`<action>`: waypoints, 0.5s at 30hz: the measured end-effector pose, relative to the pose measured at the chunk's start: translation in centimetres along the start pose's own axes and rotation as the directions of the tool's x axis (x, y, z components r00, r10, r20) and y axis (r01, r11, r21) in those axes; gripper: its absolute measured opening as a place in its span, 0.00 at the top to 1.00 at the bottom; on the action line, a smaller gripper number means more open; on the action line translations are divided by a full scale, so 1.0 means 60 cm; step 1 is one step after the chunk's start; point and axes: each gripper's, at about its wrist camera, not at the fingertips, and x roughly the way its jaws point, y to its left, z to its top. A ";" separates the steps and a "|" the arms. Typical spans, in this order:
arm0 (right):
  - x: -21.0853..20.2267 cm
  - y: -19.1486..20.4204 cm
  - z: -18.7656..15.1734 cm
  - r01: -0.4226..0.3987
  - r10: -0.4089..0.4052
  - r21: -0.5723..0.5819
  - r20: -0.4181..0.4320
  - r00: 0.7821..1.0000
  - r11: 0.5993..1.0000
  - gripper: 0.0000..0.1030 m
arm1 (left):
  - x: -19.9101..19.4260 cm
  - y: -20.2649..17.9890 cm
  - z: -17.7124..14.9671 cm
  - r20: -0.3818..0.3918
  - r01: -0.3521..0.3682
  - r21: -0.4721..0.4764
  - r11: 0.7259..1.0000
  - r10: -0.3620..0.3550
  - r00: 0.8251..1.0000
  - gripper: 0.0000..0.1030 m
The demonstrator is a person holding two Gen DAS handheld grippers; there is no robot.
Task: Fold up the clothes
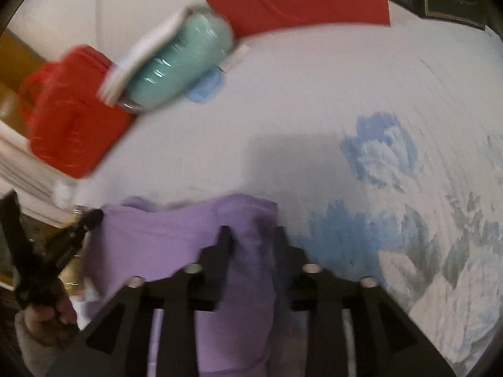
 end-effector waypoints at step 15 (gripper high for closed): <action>-0.101 0.013 -0.102 -0.049 0.049 -0.063 -0.014 0.999 0.997 0.82 | -0.089 0.004 -0.111 -0.029 0.188 -0.081 0.979 -0.191 0.981 0.44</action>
